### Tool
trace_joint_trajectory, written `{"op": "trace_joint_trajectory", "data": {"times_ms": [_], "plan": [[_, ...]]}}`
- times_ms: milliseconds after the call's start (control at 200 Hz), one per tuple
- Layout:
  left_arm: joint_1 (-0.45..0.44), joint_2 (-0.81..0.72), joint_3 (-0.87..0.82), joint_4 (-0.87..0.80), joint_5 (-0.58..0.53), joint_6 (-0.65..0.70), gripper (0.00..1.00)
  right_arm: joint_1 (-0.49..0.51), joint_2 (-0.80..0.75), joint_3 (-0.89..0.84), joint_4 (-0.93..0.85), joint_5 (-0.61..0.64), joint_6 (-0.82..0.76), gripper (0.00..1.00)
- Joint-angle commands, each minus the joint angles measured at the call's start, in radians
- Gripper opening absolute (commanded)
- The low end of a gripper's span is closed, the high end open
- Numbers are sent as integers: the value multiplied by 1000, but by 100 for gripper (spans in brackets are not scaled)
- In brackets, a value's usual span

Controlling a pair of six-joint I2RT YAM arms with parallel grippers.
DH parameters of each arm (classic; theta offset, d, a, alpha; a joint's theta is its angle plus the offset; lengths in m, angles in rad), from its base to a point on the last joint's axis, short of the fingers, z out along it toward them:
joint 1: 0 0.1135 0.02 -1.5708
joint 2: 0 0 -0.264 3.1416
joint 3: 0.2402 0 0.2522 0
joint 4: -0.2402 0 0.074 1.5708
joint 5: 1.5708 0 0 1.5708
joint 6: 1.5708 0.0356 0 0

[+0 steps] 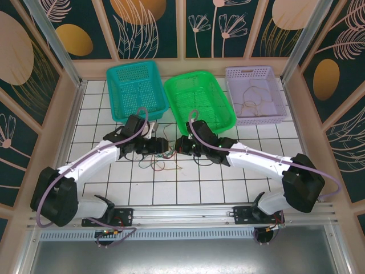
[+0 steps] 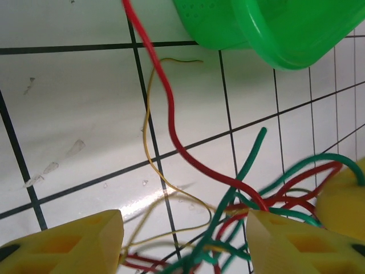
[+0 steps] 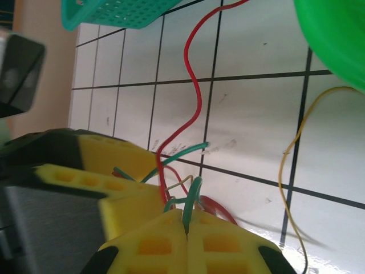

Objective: Untangle the cables

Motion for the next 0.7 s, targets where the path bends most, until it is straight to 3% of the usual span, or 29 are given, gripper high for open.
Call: {"op": "trace_joint_trajectory", "data": {"times_ms": [0, 70, 205, 556, 696], "plan": [[-6, 24, -16, 54, -19, 43, 53, -25, -37, -11, 96, -82, 10, 0], [-7, 33, -16, 58, -37, 40, 39, -40, -46, -14, 110, -107, 12, 0], [-7, 11, -15, 57, -101, 21, 0, -56, -59, -8, 69, -97, 3, 0], [-7, -64, -49, -85, -366, -51, 0, -122, -185, -102, 36, -36, 81, 0], [-7, -102, -70, -104, -398, -95, 0, -119, -197, -110, 30, -32, 89, 0]]}}
